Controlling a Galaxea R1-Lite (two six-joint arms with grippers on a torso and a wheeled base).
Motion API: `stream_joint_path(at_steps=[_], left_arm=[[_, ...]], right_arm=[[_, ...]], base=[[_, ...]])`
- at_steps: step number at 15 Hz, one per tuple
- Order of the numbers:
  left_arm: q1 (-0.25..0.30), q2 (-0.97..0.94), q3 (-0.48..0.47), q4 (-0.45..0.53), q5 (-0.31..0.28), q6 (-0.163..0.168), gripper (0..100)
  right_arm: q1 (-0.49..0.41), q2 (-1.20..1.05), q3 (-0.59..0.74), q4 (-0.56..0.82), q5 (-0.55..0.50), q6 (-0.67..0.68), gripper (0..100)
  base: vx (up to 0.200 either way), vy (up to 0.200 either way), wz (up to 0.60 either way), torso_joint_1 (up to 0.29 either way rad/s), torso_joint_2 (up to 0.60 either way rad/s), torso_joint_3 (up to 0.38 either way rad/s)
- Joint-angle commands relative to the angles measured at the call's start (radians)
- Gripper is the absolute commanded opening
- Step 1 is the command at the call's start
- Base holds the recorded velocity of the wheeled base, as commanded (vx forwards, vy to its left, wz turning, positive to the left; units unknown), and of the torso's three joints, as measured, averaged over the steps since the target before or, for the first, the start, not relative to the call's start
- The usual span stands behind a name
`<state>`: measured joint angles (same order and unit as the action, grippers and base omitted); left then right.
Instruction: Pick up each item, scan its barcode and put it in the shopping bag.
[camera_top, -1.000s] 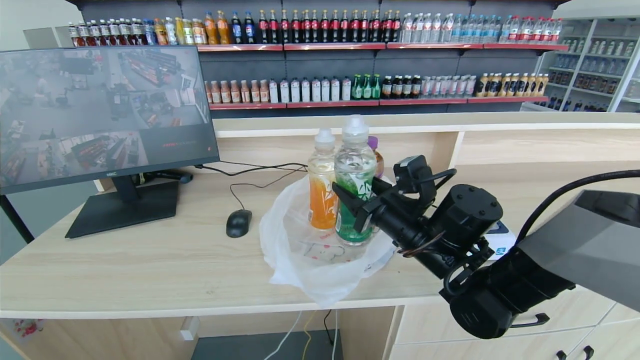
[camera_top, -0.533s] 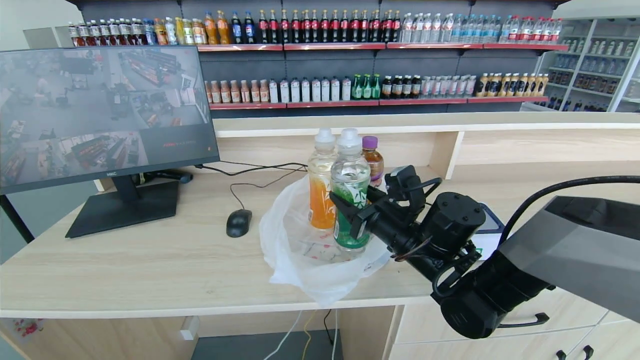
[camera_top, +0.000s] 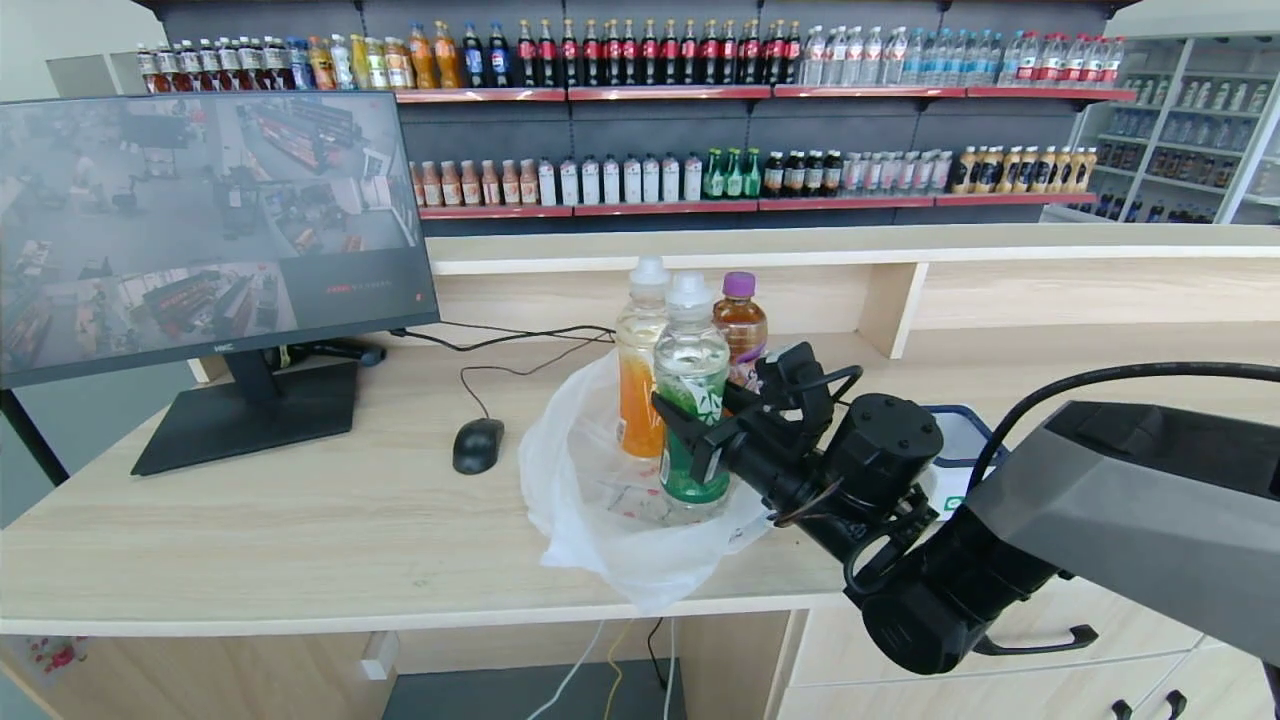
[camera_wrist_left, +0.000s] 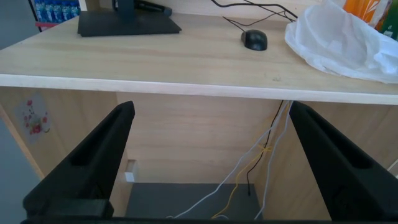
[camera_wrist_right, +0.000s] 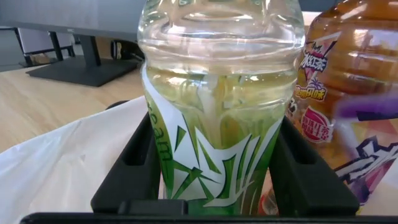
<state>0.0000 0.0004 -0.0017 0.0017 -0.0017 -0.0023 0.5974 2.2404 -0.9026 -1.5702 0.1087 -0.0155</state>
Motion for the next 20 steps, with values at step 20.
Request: stream_joint_path(at_steps=[20], left_arm=[[0.002,0.0,0.0,0.0,0.0,-0.001,100]], right_arm=[[-0.001,0.071,0.04,-0.001,0.0,0.017,0]], base=[[0.0,0.0,0.0,0.0,0.0,0.0]])
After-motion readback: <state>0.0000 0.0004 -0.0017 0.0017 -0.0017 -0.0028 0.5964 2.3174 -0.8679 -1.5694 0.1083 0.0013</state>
